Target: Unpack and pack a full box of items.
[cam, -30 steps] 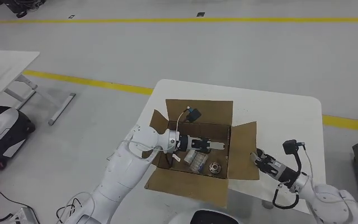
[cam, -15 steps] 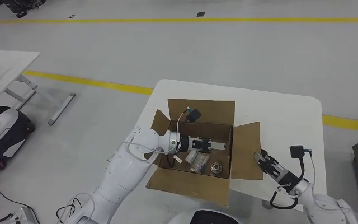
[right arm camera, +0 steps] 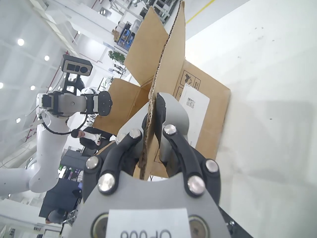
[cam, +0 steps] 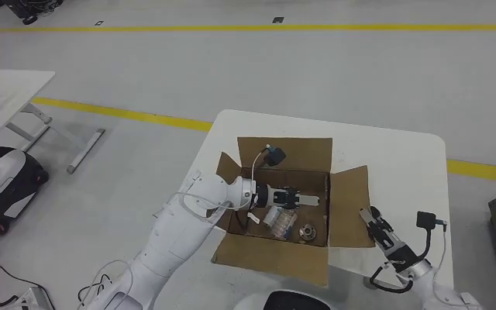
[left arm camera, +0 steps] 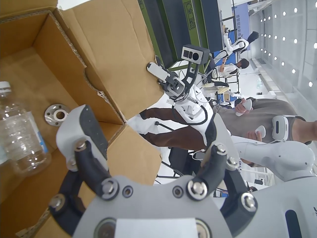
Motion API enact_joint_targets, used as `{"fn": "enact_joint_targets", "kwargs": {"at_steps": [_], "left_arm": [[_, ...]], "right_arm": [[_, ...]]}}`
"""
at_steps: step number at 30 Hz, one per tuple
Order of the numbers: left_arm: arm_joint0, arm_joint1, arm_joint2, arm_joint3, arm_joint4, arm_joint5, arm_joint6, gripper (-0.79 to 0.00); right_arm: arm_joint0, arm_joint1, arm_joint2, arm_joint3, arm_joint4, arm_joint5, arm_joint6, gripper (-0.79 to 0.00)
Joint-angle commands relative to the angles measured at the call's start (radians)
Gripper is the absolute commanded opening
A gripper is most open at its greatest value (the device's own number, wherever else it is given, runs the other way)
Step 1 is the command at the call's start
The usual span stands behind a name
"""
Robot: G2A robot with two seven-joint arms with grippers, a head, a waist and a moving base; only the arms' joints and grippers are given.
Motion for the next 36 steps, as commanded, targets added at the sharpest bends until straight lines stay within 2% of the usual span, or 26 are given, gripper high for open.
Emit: {"fn": "enact_joint_targets", "kwargs": {"at_steps": [1,22,32,36], "left_arm": [[-0.003,0.001,0.000,0.004,-0.004,-0.001,0.001,0.000],[0.001,0.013,-0.012,0.014,-0.025,-0.009,0.002,0.000],[0.001,0.013,-0.012,0.014,-0.025,-0.009,0.002,0.000],[0.001,0.013,-0.012,0.014,-0.025,-0.009,0.002,0.000]], "right_arm": [[-0.012,-0.002,0.010,-0.004,-0.011,0.014,-0.049,-0.785],[-0.027,-0.008,0.017,-0.015,-0.007,0.062,-0.042,-0.785],[-0.110,-0.033,0.026,-0.082,0.051,0.118,-0.319,-0.785],[-0.125,-0.039,0.004,-0.081,0.036,0.146,-0.316,-0.785]]}}
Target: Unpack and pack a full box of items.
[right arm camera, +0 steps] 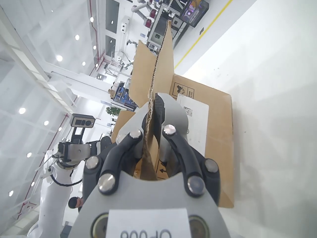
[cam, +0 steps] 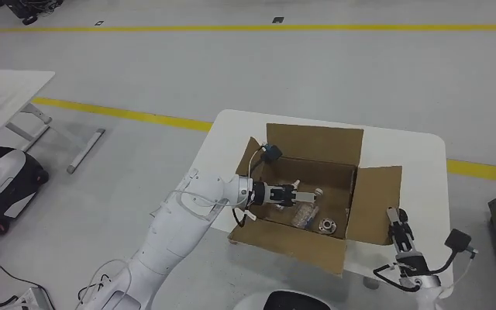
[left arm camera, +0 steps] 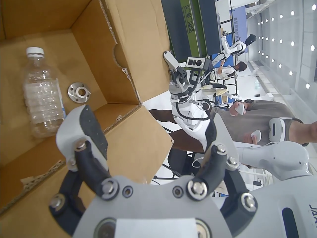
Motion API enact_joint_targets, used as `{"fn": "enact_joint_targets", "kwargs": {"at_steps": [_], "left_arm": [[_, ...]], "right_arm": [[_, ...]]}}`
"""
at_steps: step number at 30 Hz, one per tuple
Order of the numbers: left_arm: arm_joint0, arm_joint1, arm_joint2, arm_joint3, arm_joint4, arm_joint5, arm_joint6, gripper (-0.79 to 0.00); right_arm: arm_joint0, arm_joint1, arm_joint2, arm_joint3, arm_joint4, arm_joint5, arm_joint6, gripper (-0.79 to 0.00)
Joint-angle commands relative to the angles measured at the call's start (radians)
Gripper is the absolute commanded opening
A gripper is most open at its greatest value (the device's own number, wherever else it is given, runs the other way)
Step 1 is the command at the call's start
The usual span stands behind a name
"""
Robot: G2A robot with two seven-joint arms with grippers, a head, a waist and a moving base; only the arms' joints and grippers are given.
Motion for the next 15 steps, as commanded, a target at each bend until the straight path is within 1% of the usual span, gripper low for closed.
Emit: {"fn": "enact_joint_targets", "kwargs": {"at_steps": [1,6,7,8,9,12,15], "left_arm": [[0.000,0.000,0.000,0.000,0.000,0.000,0.000,0.000],[0.000,0.000,0.000,0.000,0.000,0.000,0.000,0.000],[0.000,0.000,0.000,0.000,0.000,0.000,0.000,0.000],[0.004,0.000,0.002,-0.002,0.001,-0.001,0.012,0.000],[0.005,-0.001,0.008,-0.008,0.006,-0.001,0.027,0.000],[-0.013,-0.003,0.041,-0.016,0.043,0.011,0.046,0.000],[-0.049,-0.008,0.093,-0.001,0.117,0.067,0.070,0.000]], "right_arm": [[0.001,-0.002,-0.011,0.004,-0.019,0.005,0.021,-0.785],[0.000,-0.007,-0.019,0.010,-0.023,0.021,0.040,-0.785],[0.000,-0.008,-0.017,0.011,-0.025,0.020,0.046,-0.554],[-0.003,-0.008,-0.012,0.011,-0.028,0.024,0.041,-0.142],[-0.006,-0.008,-0.009,0.005,-0.030,0.019,0.042,0.000],[-0.022,-0.008,0.017,-0.011,-0.044,0.021,0.024,0.000],[-0.049,-0.006,0.059,-0.049,-0.064,0.021,-0.017,0.000]]}}
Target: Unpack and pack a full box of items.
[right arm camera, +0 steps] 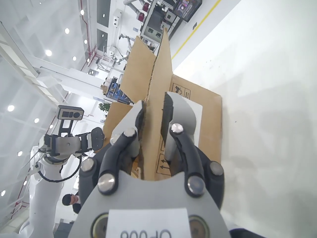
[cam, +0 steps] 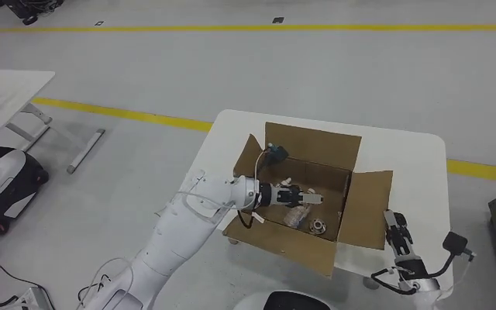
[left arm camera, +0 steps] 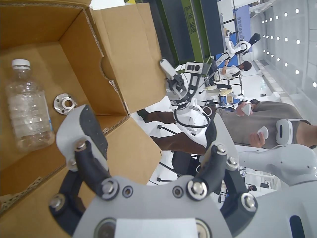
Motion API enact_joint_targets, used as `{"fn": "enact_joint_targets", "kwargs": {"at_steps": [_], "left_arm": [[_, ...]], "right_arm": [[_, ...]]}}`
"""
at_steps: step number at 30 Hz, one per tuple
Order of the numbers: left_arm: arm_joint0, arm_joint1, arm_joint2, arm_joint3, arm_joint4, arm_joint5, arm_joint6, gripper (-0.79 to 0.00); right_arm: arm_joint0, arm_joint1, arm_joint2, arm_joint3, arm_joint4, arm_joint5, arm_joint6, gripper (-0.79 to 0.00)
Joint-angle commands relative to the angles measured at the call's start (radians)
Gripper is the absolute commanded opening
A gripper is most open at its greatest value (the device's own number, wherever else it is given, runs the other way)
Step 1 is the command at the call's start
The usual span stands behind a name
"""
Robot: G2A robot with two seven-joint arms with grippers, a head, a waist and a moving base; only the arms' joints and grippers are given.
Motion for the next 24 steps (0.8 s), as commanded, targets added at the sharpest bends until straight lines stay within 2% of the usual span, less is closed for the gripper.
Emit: {"fn": "enact_joint_targets", "kwargs": {"at_steps": [1,5,6,7,8,9,10,13,16,24], "left_arm": [[-0.027,-0.004,0.038,0.014,0.057,0.033,0.020,0.000],[-0.092,-0.013,0.120,0.067,0.196,0.096,0.049,0.000],[-0.108,-0.016,0.138,0.085,0.223,0.109,0.057,0.000],[-0.124,-0.019,0.156,0.103,0.252,0.122,0.067,0.000],[-0.140,-0.022,0.175,0.118,0.287,0.132,0.074,0.000],[-0.154,-0.025,0.194,0.136,0.317,0.140,0.079,0.000],[-0.168,-0.029,0.212,0.154,0.339,0.145,0.085,0.000],[-0.185,-0.034,0.235,0.178,0.358,0.155,0.081,0.000],[-0.185,-0.034,0.235,0.178,0.358,0.155,0.081,0.000],[-0.185,-0.034,0.235,0.178,0.358,0.155,0.081,0.000]], "right_arm": [[-0.020,0.002,0.033,-0.027,-0.013,0.001,-0.031,0.000],[-0.068,0.008,0.117,-0.090,-0.115,0.008,-0.096,0.000],[-0.080,0.010,0.139,-0.105,-0.150,0.013,-0.119,-0.031],[-0.092,0.011,0.159,-0.116,-0.194,0.022,-0.143,-0.197],[-0.104,0.012,0.176,-0.127,-0.239,0.034,-0.166,-0.443],[-0.115,0.012,0.190,-0.136,-0.279,0.050,-0.191,-0.730],[-0.126,0.012,0.198,-0.143,-0.311,0.063,-0.209,-0.785],[-0.148,0.010,0.212,-0.156,-0.404,0.114,-0.252,-0.785],[-0.158,0.008,0.207,-0.156,-0.486,0.160,-0.245,-0.785],[-0.158,0.008,0.207,-0.156,-0.486,0.160,-0.245,-0.785]]}}
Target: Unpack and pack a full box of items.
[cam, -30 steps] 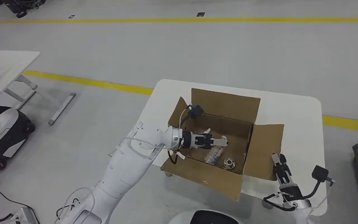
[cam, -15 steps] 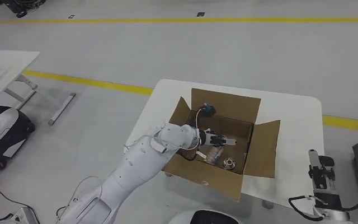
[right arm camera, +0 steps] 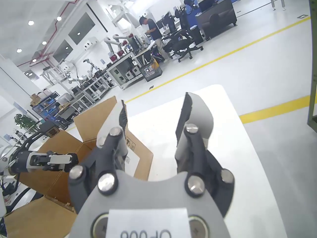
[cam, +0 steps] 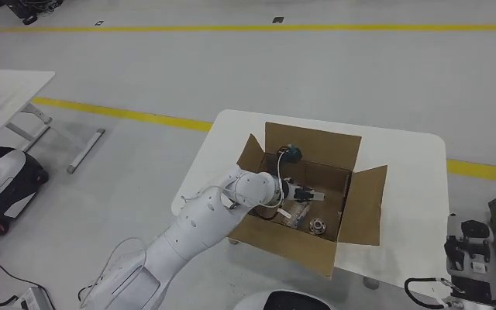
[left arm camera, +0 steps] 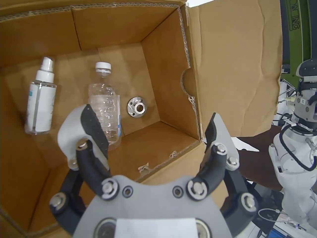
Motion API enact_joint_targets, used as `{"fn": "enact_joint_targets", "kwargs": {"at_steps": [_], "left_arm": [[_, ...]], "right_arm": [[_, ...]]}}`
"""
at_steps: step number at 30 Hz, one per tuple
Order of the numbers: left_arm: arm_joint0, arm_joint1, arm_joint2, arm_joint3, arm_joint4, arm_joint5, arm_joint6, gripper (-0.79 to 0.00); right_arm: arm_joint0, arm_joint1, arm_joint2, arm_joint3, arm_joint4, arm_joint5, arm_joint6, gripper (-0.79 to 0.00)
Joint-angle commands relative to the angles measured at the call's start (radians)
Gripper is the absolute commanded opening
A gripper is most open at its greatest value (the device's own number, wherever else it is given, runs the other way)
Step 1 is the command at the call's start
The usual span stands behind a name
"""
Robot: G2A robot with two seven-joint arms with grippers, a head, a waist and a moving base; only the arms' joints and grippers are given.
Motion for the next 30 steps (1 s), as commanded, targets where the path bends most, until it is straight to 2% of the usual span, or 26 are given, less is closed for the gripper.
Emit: {"fn": "enact_joint_targets", "kwargs": {"at_steps": [1,4,7,17,22,30], "left_arm": [[0.007,0.000,0.001,0.009,0.006,0.003,0.010,0.000],[-0.003,-0.006,0.028,0.050,0.043,0.046,0.022,0.000],[-0.049,-0.024,0.102,0.109,0.137,0.111,0.024,0.000],[-0.201,-0.117,0.362,0.318,0.327,0.158,-0.042,0.000],[-0.236,-0.163,0.428,0.398,0.351,0.164,-0.031,0.000],[-0.276,-0.229,0.476,0.543,0.337,0.146,-0.005,0.000]], "right_arm": [[0.000,0.000,0.000,0.000,0.000,0.000,0.000,-0.785],[0.000,0.000,0.000,0.000,0.000,0.000,0.000,-0.785],[0.000,0.000,0.000,0.000,0.000,0.000,0.000,-0.785],[0.000,0.000,0.000,0.000,0.000,0.000,0.000,-0.785],[0.000,0.000,0.000,0.000,0.000,0.000,0.000,-0.785],[0.000,0.000,0.000,0.000,0.000,0.000,0.000,-0.785]]}}
